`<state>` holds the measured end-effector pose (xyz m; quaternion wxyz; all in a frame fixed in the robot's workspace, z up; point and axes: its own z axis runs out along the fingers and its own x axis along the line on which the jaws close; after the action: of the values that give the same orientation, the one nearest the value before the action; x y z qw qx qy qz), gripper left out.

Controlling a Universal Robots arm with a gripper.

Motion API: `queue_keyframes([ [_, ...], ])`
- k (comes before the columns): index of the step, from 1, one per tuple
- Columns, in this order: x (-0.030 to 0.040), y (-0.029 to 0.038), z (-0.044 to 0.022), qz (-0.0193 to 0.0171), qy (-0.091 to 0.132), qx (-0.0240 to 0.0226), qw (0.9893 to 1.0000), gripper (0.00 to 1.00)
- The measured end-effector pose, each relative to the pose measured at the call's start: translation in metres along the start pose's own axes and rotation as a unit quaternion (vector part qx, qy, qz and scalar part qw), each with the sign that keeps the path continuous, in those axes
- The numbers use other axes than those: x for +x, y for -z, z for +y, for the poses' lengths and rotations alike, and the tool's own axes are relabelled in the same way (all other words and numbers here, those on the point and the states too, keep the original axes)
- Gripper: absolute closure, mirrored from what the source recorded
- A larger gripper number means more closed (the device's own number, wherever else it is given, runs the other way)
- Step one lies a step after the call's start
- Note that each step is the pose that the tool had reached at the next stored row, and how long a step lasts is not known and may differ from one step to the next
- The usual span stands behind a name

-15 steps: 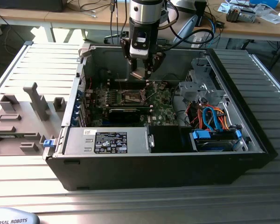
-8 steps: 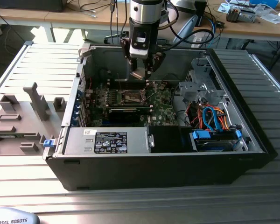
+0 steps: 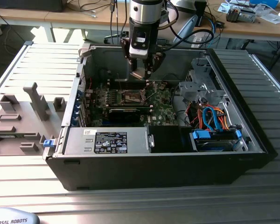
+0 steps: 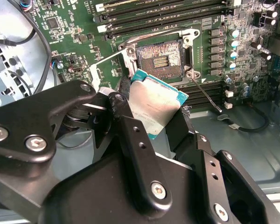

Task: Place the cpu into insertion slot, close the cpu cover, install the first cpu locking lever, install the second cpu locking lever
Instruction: 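Place the cpu into insertion slot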

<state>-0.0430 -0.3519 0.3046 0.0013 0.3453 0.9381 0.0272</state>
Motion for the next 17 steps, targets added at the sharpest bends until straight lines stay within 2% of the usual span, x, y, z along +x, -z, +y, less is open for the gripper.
queue_keyframes([
  [17,0.0000,0.0000,0.0000,-0.0002,-0.005,-0.0001,1.0000,0.46],
])
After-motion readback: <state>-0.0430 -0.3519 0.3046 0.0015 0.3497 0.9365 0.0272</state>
